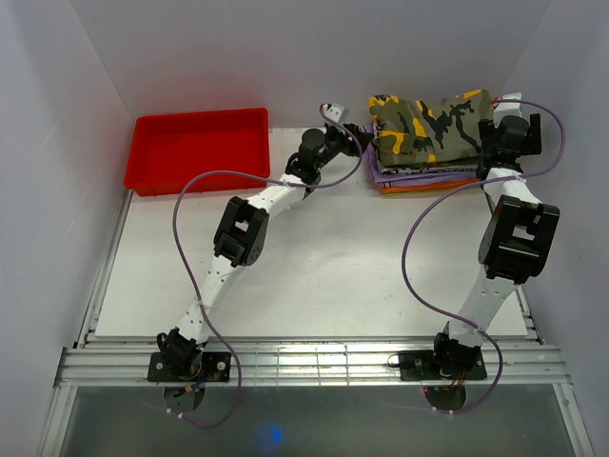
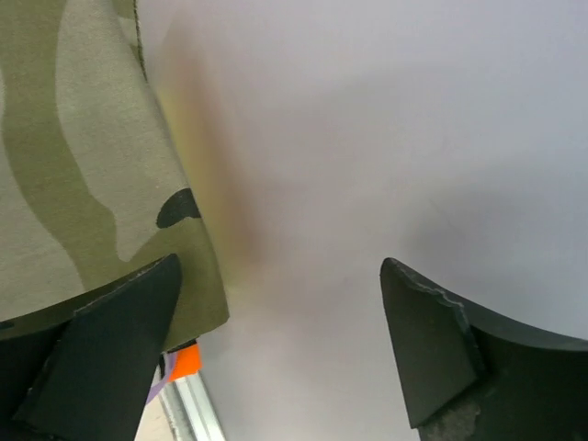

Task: Fold and stack the trousers
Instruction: Neatly place the folded trousers to the corner

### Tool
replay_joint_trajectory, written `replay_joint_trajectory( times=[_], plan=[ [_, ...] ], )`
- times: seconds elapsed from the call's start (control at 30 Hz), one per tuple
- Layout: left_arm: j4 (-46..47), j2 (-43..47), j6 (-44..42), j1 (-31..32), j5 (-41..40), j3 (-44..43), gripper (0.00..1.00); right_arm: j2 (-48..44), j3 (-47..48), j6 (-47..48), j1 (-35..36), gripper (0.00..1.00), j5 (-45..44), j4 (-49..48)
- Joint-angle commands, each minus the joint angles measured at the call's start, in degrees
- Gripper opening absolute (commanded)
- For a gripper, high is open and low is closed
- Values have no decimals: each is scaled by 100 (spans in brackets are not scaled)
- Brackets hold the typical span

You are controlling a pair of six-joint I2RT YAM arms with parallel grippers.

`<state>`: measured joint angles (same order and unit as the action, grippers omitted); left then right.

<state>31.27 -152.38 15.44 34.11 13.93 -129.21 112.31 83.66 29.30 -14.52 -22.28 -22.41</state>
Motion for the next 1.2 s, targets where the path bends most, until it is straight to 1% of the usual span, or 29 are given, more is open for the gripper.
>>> replay_joint_trajectory(
  times=[0.0,0.07,0.1,0.13,0.17,0.2,0.23,0.27,0.33,0.37,0.43,0.47,0.5,0.57,0.6,0.63,0.67,0.77,0.8,0.83,0.87,0.9,0.93,0.97,1.0,1.03,1.07,1.13,1.17],
  plan=[
    [-349,400,82,-97,-58,113,72,-122,326,-12,20,93,-180,123],
    [-341,664,143,-97,13,465,74,-200,344,-73,11,90,-101,202],
    [-349,970,178,-97,22,841,78,-227,405,-117,11,90,56,281],
    [-358,1121,170,-97,39,1010,80,-253,458,-144,20,90,118,499],
    [-576,1279,126,-106,91,1142,81,-297,528,-170,11,90,180,623],
    [-804,1515,56,-106,118,1222,87,-306,607,-196,20,90,267,737],
    [-1154,1622,47,-132,127,1170,90,-332,765,-240,11,90,277,982],
    [-1837,1719,47,-150,232,1109,96,-428,818,-293,11,90,303,1106],
    [-2377,1999,3,-237,399,951,98,-630,732,-442,2,90,697,1370],
    [-2736,2088,3,-255,495,915,98,-910,618,-469,-7,90,873,1528],
    [-2976,2273,3,-308,558,810,98,-1166,468,-556,2,90,1715,1792],
    [-3290,2300,37,-326,584,644,98,-1385,398,-670,2,90,2023,2115],
    [-3415,2335,81,-343,610,590,98,-1474,397,-749,2,90,2870,2231],
    [-3478,2650,257,-387,637,957,98,-1668,545,-1047,2,91,3710,2679],
    [-3409,2817,275,-413,820,1220,98,-1695,633,-1206,54,92,4436,2907],
    [-3295,2993,293,-492,882,1483,98,-1704,730,-1355,98,95,4722,2979],
    [-3294,3308,319,-528,909,1904,98,-1678,931,-1522,334,96,4872,3041],
    [-3582,3644,328,-791,945,2259,98,-1424,1292,-1410,905,99,4620,3208],
    [-3627,3854,371,-887,918,2512,98,-1309,1572,-1244,1316,94,4166,3269],
    [-3662,3978,407,-1088,849,2680,98,-1160,1740,-1164,1442,91,3944,3305],
    [-3637,4109,442,-1186,839,2864,98,-828,1933,-1094,1879,81,3759,3340],
    [-3628,4372,425,-1274,822,3197,98,-642,2361,-1006,2040,77,3270,3375],
    [-3628,4496,381,-1432,795,3348,98,-423,2635,-927,2180,75,3039,3497],
    [-3628,4610,355,-1503,786,3489,98,32,2917,-848,2321,72,2837,3568],
    [-3645,4829,302,-1573,804,3621,98,245,3189,-777,2557,71,2426,3629],
    [-3671,4918,284,-1696,804,3813,98,474,3697,-672,2664,70,2256,3743],
    [-3741,5006,275,-1749,786,3911,98,850,3928,-619,2761,68,2011,3788],
    [-3777,5269,266,-1924,804,4209,98,1125,4315,-348,3051,67,1553,3780],
    [-3777,5349,292,-1978,795,4315,98,1300,4317,-224,3165,67,1395,3658]
  ],
)
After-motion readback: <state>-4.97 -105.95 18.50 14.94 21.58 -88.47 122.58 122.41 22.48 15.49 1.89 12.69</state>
